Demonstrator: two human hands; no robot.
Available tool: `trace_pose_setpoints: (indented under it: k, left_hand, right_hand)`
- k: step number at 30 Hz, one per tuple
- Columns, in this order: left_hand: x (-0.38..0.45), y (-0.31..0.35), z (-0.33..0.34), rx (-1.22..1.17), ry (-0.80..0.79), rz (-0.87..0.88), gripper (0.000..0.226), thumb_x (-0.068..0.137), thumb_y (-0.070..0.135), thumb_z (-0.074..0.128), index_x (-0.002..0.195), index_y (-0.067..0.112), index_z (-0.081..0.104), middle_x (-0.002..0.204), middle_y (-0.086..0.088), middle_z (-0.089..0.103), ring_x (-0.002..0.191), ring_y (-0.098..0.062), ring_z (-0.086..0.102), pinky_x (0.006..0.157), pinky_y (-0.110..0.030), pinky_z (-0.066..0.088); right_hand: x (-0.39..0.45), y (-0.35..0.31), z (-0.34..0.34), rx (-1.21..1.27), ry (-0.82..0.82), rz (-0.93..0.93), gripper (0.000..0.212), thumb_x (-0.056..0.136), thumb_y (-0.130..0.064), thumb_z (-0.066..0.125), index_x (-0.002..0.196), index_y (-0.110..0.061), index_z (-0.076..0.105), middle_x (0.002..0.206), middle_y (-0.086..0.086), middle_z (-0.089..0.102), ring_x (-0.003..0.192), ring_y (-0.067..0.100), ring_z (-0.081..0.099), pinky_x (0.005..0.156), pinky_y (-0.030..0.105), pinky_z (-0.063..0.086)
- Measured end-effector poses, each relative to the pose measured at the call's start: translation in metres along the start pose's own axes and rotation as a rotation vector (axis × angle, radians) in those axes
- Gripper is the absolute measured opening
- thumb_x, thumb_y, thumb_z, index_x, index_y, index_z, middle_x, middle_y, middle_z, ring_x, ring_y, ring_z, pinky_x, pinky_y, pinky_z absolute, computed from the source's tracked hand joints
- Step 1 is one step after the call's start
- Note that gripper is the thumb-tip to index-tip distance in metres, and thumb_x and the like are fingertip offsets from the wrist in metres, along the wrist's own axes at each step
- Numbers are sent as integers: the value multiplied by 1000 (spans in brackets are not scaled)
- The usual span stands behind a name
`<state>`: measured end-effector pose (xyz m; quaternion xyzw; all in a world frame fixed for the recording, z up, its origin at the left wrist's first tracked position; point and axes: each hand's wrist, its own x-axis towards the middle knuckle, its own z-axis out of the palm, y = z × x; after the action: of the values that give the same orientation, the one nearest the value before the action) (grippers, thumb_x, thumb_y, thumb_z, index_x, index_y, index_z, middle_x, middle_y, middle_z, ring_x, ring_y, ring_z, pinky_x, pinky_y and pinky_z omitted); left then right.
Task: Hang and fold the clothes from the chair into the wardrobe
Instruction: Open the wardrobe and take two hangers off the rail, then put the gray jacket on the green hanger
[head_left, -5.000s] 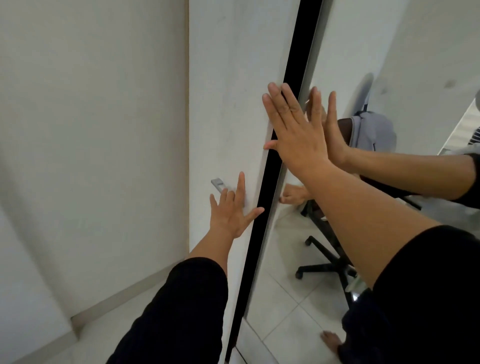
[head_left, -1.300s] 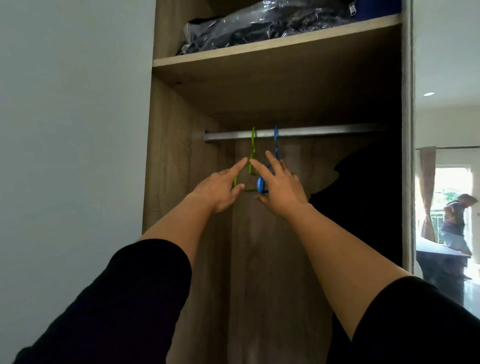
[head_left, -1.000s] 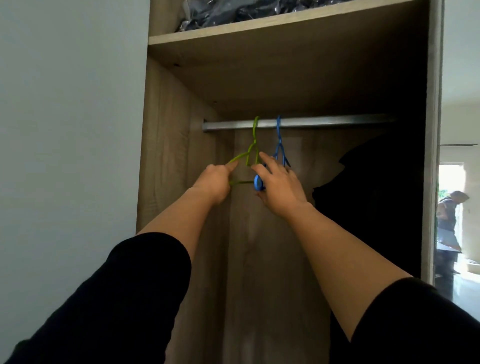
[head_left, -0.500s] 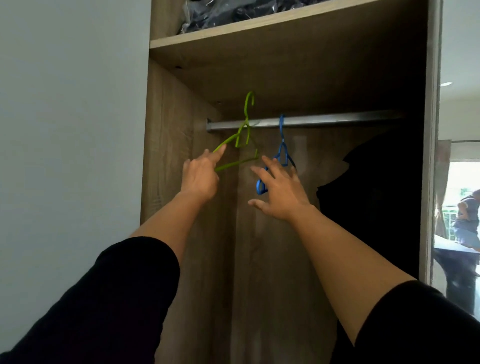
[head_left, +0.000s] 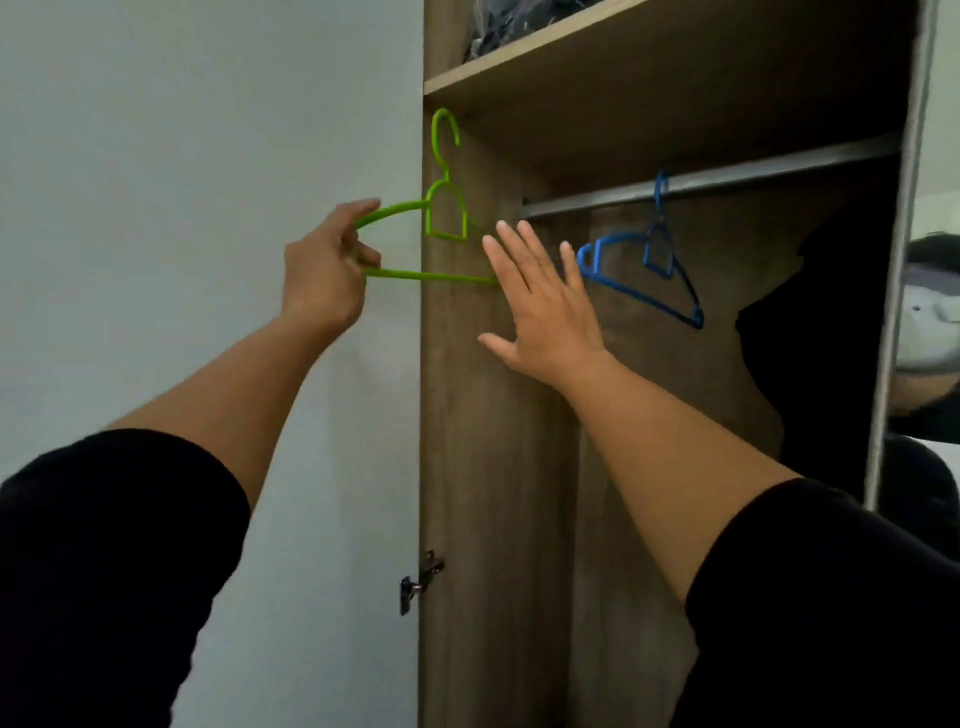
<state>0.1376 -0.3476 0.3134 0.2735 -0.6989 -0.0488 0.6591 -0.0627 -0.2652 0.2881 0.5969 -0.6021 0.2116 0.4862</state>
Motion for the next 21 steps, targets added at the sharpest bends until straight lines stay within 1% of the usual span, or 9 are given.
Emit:
trace_pose_setpoints:
  k: [2, 3, 6, 9, 12, 15, 17, 18, 21]
  left_hand:
    - [-6, -1, -42, -54, 14, -10, 66, 85, -9, 31, 134, 32, 46, 81, -9, 66, 83, -7, 64, 94, -22, 48]
    - [-8, -1, -62, -56, 13, -19, 61, 89, -6, 31, 136, 32, 43, 79, -9, 66, 85, -12, 65, 92, -26, 50]
    - [-23, 0, -119, -57, -8, -62, 38, 100, 6, 31, 134, 17, 44, 75, -5, 64, 72, -7, 68, 77, -23, 55]
    - [-44, 10, -174, -77, -39, -134, 28, 102, 7, 31, 120, 6, 52, 73, -6, 60, 59, -2, 68, 69, -21, 57]
    - [-67, 26, -231, -56, -65, -189, 23, 102, 5, 32, 111, 7, 54, 73, -9, 57, 57, -5, 69, 62, -14, 54]
    - [-94, 45, -279, -10, -67, -269, 24, 102, 5, 33, 111, 5, 55, 75, -8, 56, 57, -4, 69, 64, -14, 54]
    - [-115, 57, -304, 137, -34, -293, 26, 101, 7, 36, 114, 4, 59, 83, -8, 59, 64, -2, 68, 71, -17, 52]
    - [-125, 61, -317, 303, -12, -275, 26, 100, 9, 40, 114, 7, 62, 91, -7, 62, 74, -3, 68, 77, -19, 49]
    - [-156, 77, -354, 825, -56, -213, 27, 94, 25, 54, 120, 21, 62, 113, -3, 62, 109, -20, 56, 95, -30, 40]
  right_hand:
    - [3, -23, -5, 76, 10, 35, 102, 78, -48, 66, 152, -16, 2, 160, 2, -3, 148, 19, -4, 117, 47, -1]
    - [3, -35, -7, 102, 0, 51, 104, 78, -49, 66, 151, -16, -1, 160, 2, -6, 147, 20, -6, 117, 47, -1]
    - [-1, -69, -16, 168, -40, 88, 112, 77, -53, 67, 151, -17, -8, 159, 4, -12, 147, 21, -11, 116, 50, -1]
    - [-5, -101, -28, 263, -94, 113, 116, 74, -57, 67, 150, -19, -13, 159, 4, -12, 147, 22, -11, 115, 56, -1]
    - [-11, -130, -48, 327, -91, 110, 115, 75, -54, 66, 149, -21, -15, 160, 4, 4, 148, 22, 0, 110, 63, -1]
    - [-25, -160, -73, 391, -108, 77, 116, 73, -51, 68, 150, -20, -13, 141, 7, 36, 136, 24, 29, 109, 65, 3]
    - [-38, -180, -88, 382, -134, 29, 117, 72, -54, 68, 150, -20, -12, 129, 10, 41, 122, 27, 40, 110, 62, 13]
    - [-44, -191, -96, 406, -144, 10, 118, 71, -54, 69, 150, -20, -11, 127, 11, 40, 118, 28, 42, 108, 59, 20]
    - [-64, -224, -121, 583, -163, -49, 120, 68, -50, 74, 151, -18, -7, 128, 13, 35, 113, 30, 43, 91, 45, 41]
